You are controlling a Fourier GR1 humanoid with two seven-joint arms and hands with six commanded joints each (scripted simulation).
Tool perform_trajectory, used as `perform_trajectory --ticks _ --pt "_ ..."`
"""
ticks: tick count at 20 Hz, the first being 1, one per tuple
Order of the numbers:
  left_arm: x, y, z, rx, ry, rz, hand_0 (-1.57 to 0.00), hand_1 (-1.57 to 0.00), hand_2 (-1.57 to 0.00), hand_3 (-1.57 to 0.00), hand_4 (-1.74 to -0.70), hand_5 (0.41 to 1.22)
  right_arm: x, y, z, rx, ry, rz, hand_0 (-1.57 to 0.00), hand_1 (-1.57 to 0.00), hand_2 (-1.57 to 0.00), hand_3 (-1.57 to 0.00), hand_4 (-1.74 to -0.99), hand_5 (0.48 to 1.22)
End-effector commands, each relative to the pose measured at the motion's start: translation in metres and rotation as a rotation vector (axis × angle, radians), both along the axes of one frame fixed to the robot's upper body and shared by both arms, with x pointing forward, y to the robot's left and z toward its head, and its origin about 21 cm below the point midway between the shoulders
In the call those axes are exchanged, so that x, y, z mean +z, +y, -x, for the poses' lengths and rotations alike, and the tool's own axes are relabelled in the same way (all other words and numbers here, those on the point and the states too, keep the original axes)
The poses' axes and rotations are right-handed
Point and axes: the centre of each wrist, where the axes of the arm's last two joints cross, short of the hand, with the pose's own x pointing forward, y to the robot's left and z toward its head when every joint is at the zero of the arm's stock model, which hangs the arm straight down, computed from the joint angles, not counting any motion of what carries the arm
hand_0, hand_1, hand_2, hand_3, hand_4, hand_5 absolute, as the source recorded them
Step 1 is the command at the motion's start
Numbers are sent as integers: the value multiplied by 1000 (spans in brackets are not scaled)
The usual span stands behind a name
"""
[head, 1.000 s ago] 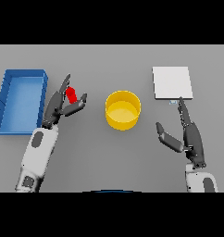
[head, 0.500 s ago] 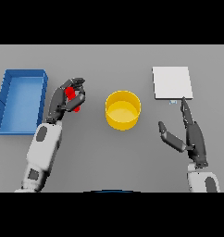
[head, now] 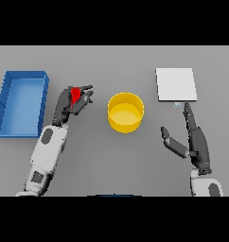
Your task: Pick up the red beaker and tilt it to pour out 1 green nut into yellow bowl. Pick up the yellow bowl and place it on the metallic measuring scale.
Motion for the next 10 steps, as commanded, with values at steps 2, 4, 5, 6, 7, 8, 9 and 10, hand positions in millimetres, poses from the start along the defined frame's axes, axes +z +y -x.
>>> perform_trajectory --ticks 2,4,5,6,7,8,9,10 --pt "7 0 -1 22 -42 37 -1493 -1496 -1499 -1471 -1644 1132 1 0 -1 7 -12 1 1 1 1 1 -1262 646" --pt "14 1 0 37 -72 66 -1521 -1523 -1525 -1507 -1679 1122 3 -2 -3 -9 -4 21 1 1 1 1 -1258 646" --pt "21 -1 -1 37 -89 61 -1531 -1533 -1534 -1520 -1692 1118 2 0 -4 -4 2 23 1 1 1 1 -1259 647" --pt "28 -1 -2 41 -98 46 -1539 -1540 -1542 -1530 -1701 1114 2 1 -6 -3 -4 31 1 1 1 1 -1259 649" --pt "35 -2 -5 33 -118 26 -1545 -1546 -1547 -1538 -1709 1114 1 -2 -4 -6 -10 36 1 1 1 1 -1263 652" --pt "42 -5 -5 13 -137 -1 -1551 -1551 -1552 -1545 -1716 1114 2 -1 -3 1 -16 33 1 1 1 1 -1263 654" --pt "51 -5 -7 -6 -149 -50 -1555 -1555 -1556 -1550 -1721 1114 3 2 -4 5 -21 34 1 1 1 1 -1262 658" --pt "56 -7 -8 -30 -154 -100 -1558 -1558 -1559 -1554 -1725 1117 3 0 -6 3 -9 37 1 1 1 1 -1261 661"
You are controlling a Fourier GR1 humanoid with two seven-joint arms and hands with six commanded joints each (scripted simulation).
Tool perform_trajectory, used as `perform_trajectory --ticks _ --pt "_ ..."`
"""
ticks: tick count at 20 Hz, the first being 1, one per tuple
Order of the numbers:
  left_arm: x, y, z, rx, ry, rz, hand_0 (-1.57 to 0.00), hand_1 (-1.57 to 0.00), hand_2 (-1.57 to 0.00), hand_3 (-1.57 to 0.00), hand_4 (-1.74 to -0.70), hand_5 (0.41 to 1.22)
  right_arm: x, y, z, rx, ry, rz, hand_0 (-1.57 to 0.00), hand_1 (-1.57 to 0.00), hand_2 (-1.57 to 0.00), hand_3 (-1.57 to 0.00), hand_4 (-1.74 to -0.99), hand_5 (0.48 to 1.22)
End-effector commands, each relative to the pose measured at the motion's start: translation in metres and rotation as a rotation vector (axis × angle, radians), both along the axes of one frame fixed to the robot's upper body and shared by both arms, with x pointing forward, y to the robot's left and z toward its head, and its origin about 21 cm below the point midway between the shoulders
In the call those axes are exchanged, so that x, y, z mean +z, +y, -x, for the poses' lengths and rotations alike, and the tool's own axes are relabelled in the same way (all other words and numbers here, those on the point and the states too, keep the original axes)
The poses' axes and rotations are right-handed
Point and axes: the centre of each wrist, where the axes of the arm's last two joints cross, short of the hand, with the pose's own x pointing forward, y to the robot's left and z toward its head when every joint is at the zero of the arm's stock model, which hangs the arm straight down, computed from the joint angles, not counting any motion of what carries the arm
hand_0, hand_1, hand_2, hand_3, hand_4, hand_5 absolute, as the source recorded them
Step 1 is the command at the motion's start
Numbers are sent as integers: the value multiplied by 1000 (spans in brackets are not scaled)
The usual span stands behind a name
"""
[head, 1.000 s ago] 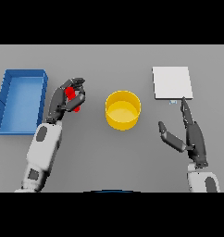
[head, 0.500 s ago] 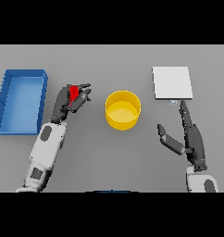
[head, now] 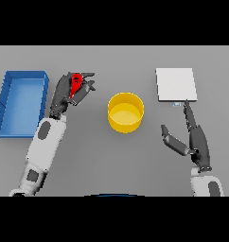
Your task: Pick up the red beaker and tilt it to pour out 1 green nut into yellow bowl. Pick up the yellow bowl and place it on the metallic measuring scale.
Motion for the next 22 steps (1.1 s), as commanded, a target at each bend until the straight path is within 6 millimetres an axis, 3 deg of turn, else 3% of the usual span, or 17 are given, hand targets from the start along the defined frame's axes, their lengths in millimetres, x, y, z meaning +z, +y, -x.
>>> perform_trajectory --ticks 1,9,16,20,22 --pt "7 -1 -1 -23 15 -73 -1561 -1561 -1561 -1558 -1728 1121 -3 -1 2 0 -3 3 1 1 1 1 -1257 663" --pt "28 -19 -8 -97 42 -369 -1566 -1566 -1566 -1564 -1734 1114 1 0 1 -3 10 12 1 1 1 1 -1254 680" --pt "47 -47 -12 -150 -51 -917 -1570 -1570 -1570 -1570 -1740 1145 1 5 3 12 9 3 1 1 1 1 -1262 694" --pt "54 -57 -19 -198 -117 -1129 -1571 -1571 -1571 -1570 -1740 1190 2 4 5 12 16 4 1 1 1 1 -1274 704" --pt "63 -63 -20 -237 -155 -1228 -1571 -1571 -1571 -1571 -1649 1201 1 4 5 8 20 -5 1 1 1 1 -1284 705"
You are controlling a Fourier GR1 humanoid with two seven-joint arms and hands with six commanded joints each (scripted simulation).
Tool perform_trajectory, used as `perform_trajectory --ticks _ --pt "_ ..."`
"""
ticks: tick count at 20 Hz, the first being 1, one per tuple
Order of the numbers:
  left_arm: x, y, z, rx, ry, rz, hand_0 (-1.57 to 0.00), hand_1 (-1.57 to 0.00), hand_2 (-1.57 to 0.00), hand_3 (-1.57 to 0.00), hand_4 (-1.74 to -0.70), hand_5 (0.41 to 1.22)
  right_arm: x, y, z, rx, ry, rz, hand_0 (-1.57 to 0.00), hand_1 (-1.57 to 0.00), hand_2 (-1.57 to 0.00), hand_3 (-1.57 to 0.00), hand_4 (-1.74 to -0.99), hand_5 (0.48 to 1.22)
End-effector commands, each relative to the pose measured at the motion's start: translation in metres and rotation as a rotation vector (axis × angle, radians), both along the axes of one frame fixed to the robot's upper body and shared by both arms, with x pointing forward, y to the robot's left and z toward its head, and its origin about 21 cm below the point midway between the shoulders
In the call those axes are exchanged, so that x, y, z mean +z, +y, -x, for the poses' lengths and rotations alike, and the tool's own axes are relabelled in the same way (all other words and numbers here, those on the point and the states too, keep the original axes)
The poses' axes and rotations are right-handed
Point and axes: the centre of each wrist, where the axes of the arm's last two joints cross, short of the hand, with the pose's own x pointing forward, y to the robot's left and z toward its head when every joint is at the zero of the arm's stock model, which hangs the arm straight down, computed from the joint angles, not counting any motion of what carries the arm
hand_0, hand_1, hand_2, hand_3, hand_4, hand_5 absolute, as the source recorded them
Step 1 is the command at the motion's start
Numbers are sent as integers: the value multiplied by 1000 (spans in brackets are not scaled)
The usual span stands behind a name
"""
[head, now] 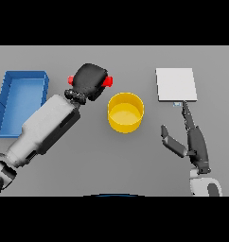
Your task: Pick up the red beaker and tilt it to pour out 1 green nut into yellow bowl. Pick up the yellow bowl and place it on the metallic measuring scale.
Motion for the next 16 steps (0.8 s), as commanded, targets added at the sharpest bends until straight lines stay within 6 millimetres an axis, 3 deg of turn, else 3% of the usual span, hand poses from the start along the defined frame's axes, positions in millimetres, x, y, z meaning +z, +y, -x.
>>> perform_trajectory --ticks 1,5,9,13,16 --pt "4 -2 -2 -16 -12 -50 -1571 -1571 -1571 -1571 -1666 1205 1 2 1 -1 -15 -7 1 1 1 1 -1283 702" --pt "9 -21 -5 -124 -12 -269 -1571 -1571 -1571 -1277 -1701 1215 -2 1 -5 -17 -5 -41 1 1 1 1 -1292 678" --pt "9 -35 -7 -248 -30 -457 -1571 -1571 -1571 -1451 -1723 1218 -4 2 -1 -17 -16 -88 1 1 1 1 -1294 653" --pt "4 -48 -4 -306 -55 -646 -1571 -1571 -1571 -1522 -1734 1220 -8 4 2 -24 -8 -84 1 1 1 1 -1291 634" --pt "11 -55 -5 -329 -90 -760 -1571 -1571 -1571 -1546 -1737 1220 -9 2 1 -36 -1 -76 1 1 1 1 -1288 627"
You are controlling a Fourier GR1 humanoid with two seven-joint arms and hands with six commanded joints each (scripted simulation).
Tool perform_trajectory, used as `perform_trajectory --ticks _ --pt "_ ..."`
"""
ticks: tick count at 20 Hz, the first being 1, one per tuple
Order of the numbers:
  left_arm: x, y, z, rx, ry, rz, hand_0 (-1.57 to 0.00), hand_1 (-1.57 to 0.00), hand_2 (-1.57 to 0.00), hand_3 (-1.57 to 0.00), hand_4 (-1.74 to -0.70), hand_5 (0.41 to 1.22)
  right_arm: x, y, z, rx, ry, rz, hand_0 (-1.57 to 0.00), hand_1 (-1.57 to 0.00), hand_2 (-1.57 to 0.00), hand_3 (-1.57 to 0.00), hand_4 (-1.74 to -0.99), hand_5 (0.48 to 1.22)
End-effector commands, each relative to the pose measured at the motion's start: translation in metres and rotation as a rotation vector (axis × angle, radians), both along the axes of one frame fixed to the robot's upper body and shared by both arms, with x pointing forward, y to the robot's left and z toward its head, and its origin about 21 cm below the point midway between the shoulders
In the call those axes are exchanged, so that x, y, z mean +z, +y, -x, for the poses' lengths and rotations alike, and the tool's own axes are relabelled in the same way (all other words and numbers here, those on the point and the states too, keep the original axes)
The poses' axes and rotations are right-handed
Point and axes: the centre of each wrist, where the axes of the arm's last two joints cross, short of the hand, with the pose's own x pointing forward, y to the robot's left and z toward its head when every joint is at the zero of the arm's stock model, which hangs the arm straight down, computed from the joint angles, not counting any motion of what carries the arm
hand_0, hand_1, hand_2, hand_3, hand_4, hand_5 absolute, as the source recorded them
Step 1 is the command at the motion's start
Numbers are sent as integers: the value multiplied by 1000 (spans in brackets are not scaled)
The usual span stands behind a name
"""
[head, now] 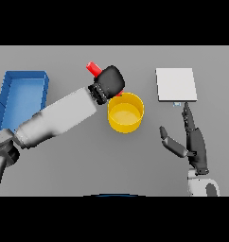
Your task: Pick up the red beaker and tilt it to pour out 1 green nut into yellow bowl. Pick up the yellow bowl and place it on the metallic measuring scale.
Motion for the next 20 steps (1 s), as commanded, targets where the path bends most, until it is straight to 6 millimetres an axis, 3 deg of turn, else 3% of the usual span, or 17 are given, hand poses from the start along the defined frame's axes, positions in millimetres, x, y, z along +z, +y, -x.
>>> perform_trajectory --ticks 1,12,16,20 --pt "3 -3 -1 -22 -17 -28 -1571 -1571 -1571 -1551 -1738 1221 0 2 0 4 1 5 1 1 1 1 -1286 618" --pt "7 -29 -7 -157 -114 -323 -1571 -1571 -1571 -1569 -1734 1221 3 -2 -1 -18 -17 59 1 1 1 1 -1204 591" --pt "10 -30 -8 -215 -145 -390 -1571 -1571 -1571 -1570 -1734 1221 0 2 -1 -21 -11 77 1 1 1 1 -1210 594" --pt "54 -33 -21 -198 -195 -363 -1571 -1571 -1571 -1571 -1729 1221 -1 4 -1 -19 -14 74 1 1 1 1 -1209 592"
